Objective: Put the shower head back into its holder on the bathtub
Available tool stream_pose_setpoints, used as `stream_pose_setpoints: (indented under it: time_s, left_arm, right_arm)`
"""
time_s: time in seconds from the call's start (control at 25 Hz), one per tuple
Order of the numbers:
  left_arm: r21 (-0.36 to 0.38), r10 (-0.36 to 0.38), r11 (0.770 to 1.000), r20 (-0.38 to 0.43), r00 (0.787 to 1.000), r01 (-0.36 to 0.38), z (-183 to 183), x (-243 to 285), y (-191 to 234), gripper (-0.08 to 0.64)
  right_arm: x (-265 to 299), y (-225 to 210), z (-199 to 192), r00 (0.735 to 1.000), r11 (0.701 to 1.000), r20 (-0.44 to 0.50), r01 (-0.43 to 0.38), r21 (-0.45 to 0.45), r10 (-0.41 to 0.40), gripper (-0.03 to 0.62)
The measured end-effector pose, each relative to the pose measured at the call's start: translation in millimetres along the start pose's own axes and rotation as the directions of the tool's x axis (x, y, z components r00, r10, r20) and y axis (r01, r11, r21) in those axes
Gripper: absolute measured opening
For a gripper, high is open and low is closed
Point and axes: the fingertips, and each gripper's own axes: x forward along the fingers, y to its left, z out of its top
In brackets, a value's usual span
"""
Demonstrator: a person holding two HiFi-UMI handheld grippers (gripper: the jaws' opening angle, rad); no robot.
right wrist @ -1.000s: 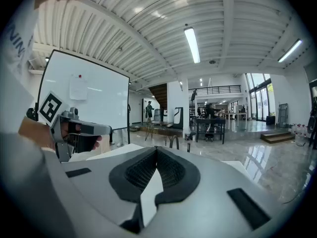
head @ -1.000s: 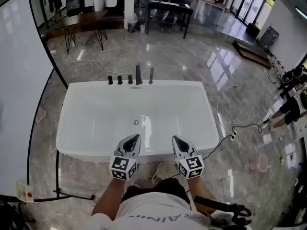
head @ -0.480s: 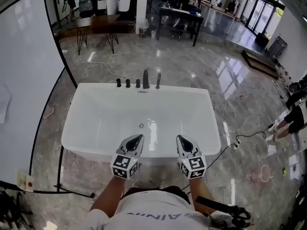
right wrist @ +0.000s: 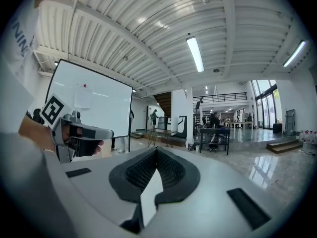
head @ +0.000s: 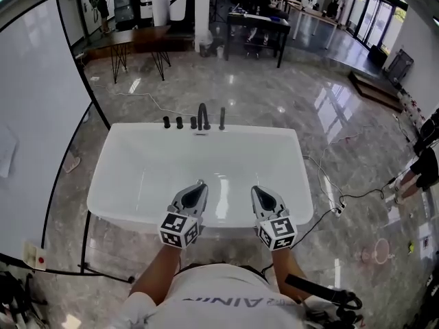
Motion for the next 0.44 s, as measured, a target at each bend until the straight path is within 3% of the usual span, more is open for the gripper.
stream_pose_setpoints:
  time_s: [0.44]
  left_arm:
    - [0.002,-0.009,1.000,-0.021,1.000,0.009,-2.8,1.0,-6.2,0.015]
  right_arm:
    - [1.6,10.4,-4.0,0.999,0.999,-0.021,-0.035,-0.003,0.035,0.009]
